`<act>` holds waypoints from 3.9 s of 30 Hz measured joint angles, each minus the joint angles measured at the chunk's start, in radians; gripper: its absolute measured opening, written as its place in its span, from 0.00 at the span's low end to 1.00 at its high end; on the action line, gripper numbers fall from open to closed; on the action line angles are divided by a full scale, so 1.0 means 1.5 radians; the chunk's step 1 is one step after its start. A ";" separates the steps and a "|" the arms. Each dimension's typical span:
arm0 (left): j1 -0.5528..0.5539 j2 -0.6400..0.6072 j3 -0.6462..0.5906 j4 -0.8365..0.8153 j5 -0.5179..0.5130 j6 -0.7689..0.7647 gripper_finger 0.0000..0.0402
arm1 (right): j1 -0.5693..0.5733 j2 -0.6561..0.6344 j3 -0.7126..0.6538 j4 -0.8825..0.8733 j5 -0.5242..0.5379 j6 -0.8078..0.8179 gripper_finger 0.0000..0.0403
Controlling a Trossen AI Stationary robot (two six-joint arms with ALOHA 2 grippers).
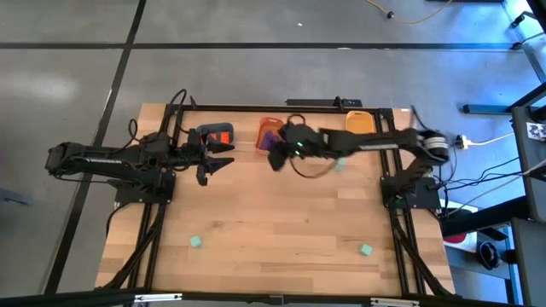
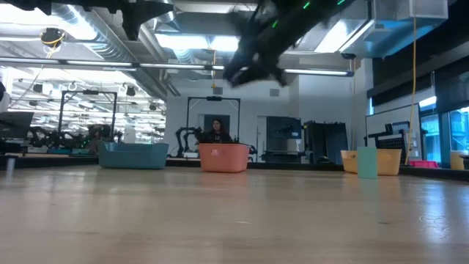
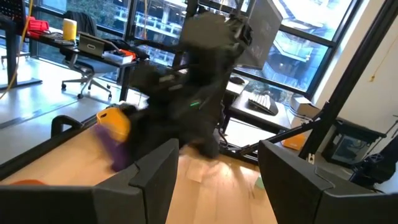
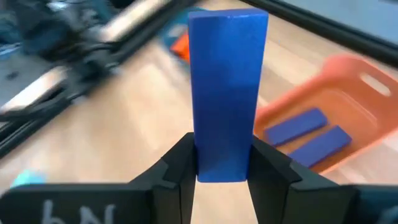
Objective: Sort & place blocks by color
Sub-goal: Put the violet block into the orange bin, then put the top right blue block into the yellow bin
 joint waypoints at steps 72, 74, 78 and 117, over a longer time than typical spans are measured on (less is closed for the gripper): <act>0.000 0.000 0.000 0.001 -0.035 -0.001 0.52 | -0.084 0.206 0.069 0.034 -0.003 0.203 0.71; 0.000 0.000 0.000 0.001 -0.035 -0.001 0.52 | -0.084 0.189 0.069 0.035 -0.005 0.159 0.72; 0.000 -0.006 0.000 0.001 -0.035 -0.001 0.52 | -0.079 0.128 0.068 0.007 -0.015 0.046 0.72; 0.000 -0.011 0.001 -0.009 -0.010 0.042 0.52 | 0.161 -0.422 -0.397 0.398 -0.112 -0.196 0.72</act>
